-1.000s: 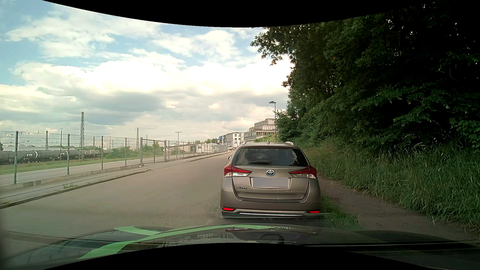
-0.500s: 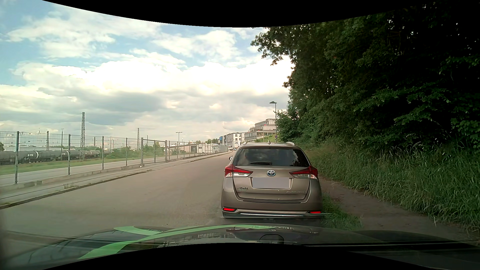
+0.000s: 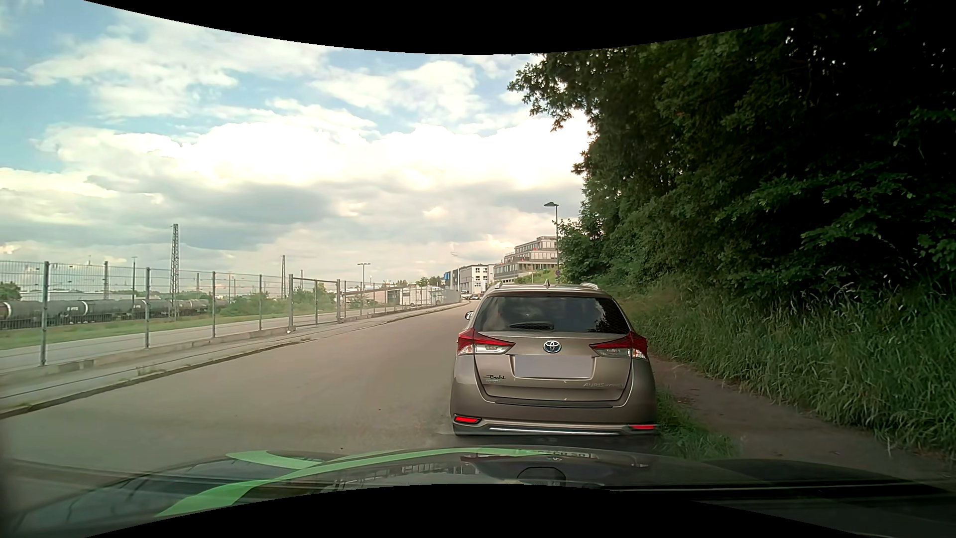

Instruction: Follow the waypoints while adhering to traffic rules and regulations

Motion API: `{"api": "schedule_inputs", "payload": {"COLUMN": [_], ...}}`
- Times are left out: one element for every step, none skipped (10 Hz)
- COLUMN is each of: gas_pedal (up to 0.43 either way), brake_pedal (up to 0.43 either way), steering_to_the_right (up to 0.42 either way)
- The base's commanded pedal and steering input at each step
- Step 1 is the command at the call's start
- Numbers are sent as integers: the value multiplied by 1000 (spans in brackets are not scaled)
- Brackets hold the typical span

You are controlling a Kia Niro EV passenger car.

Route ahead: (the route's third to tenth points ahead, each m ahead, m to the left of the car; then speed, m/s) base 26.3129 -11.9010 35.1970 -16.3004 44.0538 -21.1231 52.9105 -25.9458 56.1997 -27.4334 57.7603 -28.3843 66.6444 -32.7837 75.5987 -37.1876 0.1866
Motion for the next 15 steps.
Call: {"api": "schedule_inputs", "payload": {"gas_pedal": [0,0,0,0,0,0,0,0,0,0,0,0,0,0,0], "brake_pedal": [24,30,37,37,30,30,30,30,24,24,24,24,24,12,12], "steering_to_the_right": [-972,-972,-973,-973,-972,-973,-973,-973,-973,-973,-973,-973,-973,-973,-973]}}
